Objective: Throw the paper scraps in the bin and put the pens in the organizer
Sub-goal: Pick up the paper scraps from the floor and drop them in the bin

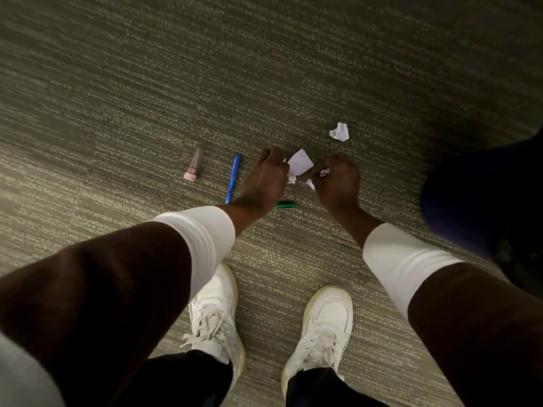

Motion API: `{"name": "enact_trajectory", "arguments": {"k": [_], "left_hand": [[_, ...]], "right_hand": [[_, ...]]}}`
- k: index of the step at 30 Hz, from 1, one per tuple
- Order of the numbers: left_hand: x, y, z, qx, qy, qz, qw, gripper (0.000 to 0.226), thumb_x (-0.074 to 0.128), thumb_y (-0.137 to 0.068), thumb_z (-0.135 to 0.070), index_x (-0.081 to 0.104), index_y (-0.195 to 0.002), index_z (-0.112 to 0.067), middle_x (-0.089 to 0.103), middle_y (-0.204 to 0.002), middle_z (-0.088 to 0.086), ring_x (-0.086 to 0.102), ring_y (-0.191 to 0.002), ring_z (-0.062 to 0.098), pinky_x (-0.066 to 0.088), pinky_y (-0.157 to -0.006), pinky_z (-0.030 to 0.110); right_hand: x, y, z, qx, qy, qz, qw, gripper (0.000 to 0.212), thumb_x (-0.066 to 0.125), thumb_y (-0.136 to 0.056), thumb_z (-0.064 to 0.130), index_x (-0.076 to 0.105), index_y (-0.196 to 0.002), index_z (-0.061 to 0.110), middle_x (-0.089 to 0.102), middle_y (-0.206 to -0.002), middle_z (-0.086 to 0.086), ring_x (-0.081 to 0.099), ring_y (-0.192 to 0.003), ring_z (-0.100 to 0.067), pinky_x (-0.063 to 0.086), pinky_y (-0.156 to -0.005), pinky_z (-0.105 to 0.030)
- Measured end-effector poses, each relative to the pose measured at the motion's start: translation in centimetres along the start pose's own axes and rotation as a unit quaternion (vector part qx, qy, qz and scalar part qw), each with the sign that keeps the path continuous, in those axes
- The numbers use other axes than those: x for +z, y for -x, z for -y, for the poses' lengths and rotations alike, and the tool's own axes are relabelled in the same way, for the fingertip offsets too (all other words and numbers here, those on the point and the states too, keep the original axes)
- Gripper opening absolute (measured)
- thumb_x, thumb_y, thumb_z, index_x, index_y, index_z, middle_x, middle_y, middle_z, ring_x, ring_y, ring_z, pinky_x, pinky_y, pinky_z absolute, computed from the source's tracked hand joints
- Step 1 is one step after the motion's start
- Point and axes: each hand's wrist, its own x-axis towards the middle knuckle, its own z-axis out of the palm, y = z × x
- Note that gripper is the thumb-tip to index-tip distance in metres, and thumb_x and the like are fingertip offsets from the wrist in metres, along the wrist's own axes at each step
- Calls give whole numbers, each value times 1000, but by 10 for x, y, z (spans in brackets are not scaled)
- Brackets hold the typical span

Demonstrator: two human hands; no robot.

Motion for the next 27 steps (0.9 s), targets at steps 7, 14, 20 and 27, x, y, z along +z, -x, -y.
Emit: {"name": "enact_trajectory", "arguments": {"k": [7, 14, 20, 27], "left_hand": [[-14, 8, 2, -35, 28, -11, 999, 17, 64, -93, -4, 78, -102, 0, 65, -114, 21, 63, -107, 42, 52, -89, 48], [-28, 6, 8, -49, 30, -10, 998, 17, 65, -95, -9, 80, -100, -2, 66, -113, 20, 65, -107, 40, 53, -86, 48], [-49, 18, 7, -62, 39, 22, 997, 21, 63, -98, -10, 80, -106, -2, 63, -118, 21, 62, -112, 41, 50, -92, 50], [-69, 47, -29, -81, 40, 26, 996, 25, 61, -101, -15, 80, -115, -7, 65, -124, 15, 61, -118, 31, 43, -95, 36]], "right_hand": [[-41, -25, -13, -5, -106, -33, 994, 64, 88, -72, -4, 66, -129, 14, 72, -129, -3, 64, -104, -8, 40, -75, 8], [-34, -60, -17, -21, -16, 30, 999, 40, 76, -84, -6, 72, -121, 9, 73, -124, -12, 71, -110, -30, 58, -99, -41], [-40, -39, -17, 1, -5, 16, 1000, 20, 67, -89, -1, 79, -104, 2, 78, -117, -15, 75, -106, -29, 55, -84, -16], [-65, 13, -18, 22, 25, -14, 999, 8, 75, -84, 6, 73, -91, 10, 77, -102, -12, 73, -95, -30, 51, -82, -31]]}}
